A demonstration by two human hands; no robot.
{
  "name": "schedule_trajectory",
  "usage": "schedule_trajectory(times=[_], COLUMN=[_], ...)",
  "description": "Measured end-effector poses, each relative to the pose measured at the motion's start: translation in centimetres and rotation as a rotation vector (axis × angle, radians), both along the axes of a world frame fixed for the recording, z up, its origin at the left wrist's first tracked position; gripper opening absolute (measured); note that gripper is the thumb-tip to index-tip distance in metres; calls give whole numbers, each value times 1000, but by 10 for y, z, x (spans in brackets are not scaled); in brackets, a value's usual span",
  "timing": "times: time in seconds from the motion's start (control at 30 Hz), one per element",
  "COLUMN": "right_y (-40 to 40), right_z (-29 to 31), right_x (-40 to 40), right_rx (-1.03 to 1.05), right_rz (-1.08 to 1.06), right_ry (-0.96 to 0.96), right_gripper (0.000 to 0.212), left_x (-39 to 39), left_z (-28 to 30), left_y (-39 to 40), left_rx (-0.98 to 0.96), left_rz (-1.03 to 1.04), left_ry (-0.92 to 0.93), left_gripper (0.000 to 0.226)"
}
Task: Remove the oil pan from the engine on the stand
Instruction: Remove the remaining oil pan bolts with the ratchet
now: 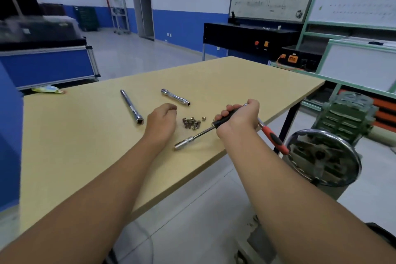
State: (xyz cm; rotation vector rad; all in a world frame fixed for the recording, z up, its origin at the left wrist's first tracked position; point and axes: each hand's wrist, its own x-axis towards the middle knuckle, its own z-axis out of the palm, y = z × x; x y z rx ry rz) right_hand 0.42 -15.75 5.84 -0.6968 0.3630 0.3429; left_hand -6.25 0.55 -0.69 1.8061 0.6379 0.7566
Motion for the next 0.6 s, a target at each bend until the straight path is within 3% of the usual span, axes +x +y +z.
schedule_trajectory(times=[0.07,0.2,0.33,0.43,0.6], right_y=[5,13,24,27,18], right_z=[-13,-30,-42,-43,-39], right_x=[12,35,41,42,41], right_rx=[41,-2,-52,-43,125], right_rz=[22,29,27,4,12], right_ry=[19,-42,-98,-78,-25], right_gripper=[30,32,32,31,31], left_x=[8,33,38,41,48], left_z=[3,7,6,4,-3], left_y=[-9,-21,-18,-14,-6], left_rx=[93,87,-73,-171,-228], left_rz=[-42,-153,-169,-163,-150], left_ry=[17,48,31,-11,-81], left_gripper=[26,21,42,42,54])
